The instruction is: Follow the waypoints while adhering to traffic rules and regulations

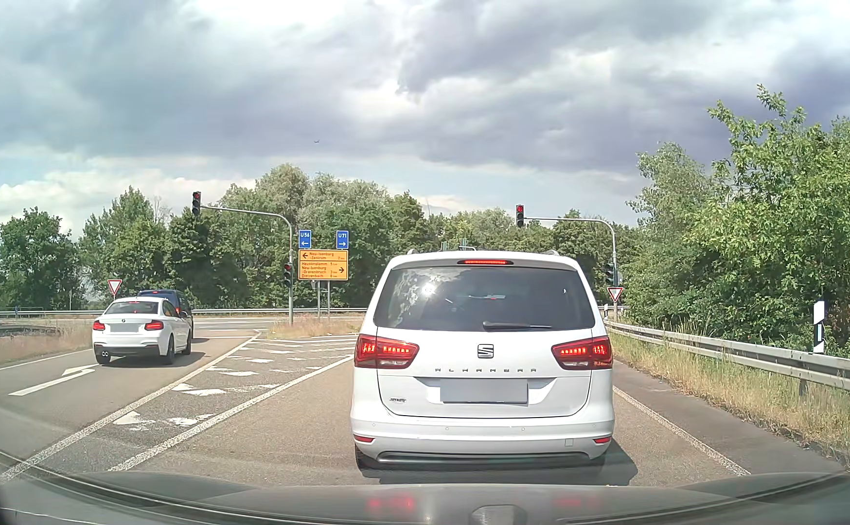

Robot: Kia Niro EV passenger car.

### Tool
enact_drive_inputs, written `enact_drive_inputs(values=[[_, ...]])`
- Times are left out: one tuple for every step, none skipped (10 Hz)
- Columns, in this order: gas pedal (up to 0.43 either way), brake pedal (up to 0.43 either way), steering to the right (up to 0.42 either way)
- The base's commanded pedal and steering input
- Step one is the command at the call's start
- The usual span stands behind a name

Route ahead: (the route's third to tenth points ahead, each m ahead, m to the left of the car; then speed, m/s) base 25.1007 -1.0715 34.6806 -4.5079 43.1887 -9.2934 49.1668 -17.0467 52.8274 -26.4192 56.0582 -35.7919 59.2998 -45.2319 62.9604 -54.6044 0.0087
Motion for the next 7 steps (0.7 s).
enact_drive_inputs(values=[[0.0, 0.305, 0.01], [0.0, 0.305, 0.01], [0.0, 0.305, 0.01], [0.0, 0.305, 0.01], [0.0, 0.305, 0.01], [0.0, 0.305, 0.01], [0.0, 0.305, 0.01]])
